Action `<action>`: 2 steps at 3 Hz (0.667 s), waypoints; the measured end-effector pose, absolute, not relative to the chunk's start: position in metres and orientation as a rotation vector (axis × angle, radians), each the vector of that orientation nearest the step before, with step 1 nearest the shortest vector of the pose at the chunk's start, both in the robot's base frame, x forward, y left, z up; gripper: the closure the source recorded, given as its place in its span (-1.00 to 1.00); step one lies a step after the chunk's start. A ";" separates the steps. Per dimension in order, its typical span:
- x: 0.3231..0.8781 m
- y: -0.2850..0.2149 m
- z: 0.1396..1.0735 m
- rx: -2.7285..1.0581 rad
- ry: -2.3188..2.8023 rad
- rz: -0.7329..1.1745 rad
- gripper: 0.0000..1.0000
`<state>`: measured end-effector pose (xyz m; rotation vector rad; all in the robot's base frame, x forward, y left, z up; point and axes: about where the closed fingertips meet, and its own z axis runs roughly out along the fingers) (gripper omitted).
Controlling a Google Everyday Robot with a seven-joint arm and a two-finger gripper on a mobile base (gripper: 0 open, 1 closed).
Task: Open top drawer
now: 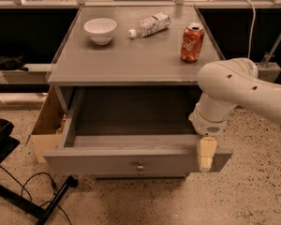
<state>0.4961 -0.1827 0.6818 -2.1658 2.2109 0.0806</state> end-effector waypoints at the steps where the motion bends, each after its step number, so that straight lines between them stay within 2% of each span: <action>1: 0.483 -0.183 0.668 -2.167 2.231 0.132 -1.00; 2: 0.427 -0.173 0.639 -2.209 2.309 0.302 -0.48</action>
Offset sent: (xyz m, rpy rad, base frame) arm -0.1131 0.0120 -0.0693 0.0218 0.2899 -0.0313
